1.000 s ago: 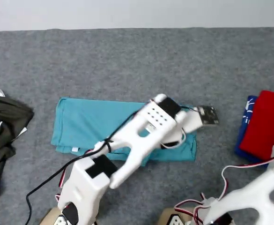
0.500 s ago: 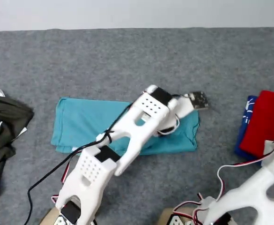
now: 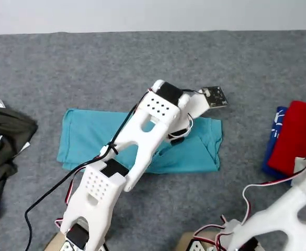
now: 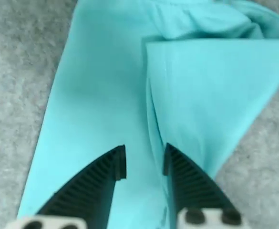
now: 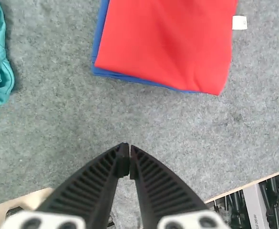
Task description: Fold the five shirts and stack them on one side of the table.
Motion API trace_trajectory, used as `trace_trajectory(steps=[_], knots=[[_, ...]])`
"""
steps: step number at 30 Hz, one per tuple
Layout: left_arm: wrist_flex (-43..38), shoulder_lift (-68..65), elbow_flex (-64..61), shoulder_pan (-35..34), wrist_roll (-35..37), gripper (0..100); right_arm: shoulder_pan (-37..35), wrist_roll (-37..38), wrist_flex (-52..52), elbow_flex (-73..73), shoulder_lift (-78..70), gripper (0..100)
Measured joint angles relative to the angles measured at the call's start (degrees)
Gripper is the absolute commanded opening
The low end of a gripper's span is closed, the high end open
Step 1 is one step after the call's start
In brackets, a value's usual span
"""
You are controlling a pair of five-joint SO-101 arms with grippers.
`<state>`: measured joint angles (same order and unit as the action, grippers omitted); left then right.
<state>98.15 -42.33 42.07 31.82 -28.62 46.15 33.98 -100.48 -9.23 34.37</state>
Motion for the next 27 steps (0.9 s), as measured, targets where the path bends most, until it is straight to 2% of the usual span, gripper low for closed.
trace_trajectory(steps=[5, 7, 12, 16, 22, 27], knots=[[0.62, 6.59, -3.08, 3.43, 0.09, 6, 0.00, 0.00, 0.00, 0.00, 0.00, 1.0], [0.62, 10.11, -7.47, 5.98, 0.00, 1, -0.09, 0.00, 0.00, 0.00, 0.00, 1.0], [0.62, 15.91, -21.89, 9.32, -0.26, 0, -0.44, 0.00, 0.00, 0.00, 0.00, 1.0], [-0.18, 16.62, -28.84, 5.54, -0.26, 0, -0.44, 0.00, 0.00, 0.00, 0.00, 1.0], [-7.56, 16.62, -32.79, -3.25, -0.44, 0, -0.44, 0.00, 0.00, 0.00, 0.00, 1.0], [-10.99, 9.76, -34.73, -4.13, -0.44, 0, -0.44, 0.00, 0.00, 0.00, 0.00, 1.0]])
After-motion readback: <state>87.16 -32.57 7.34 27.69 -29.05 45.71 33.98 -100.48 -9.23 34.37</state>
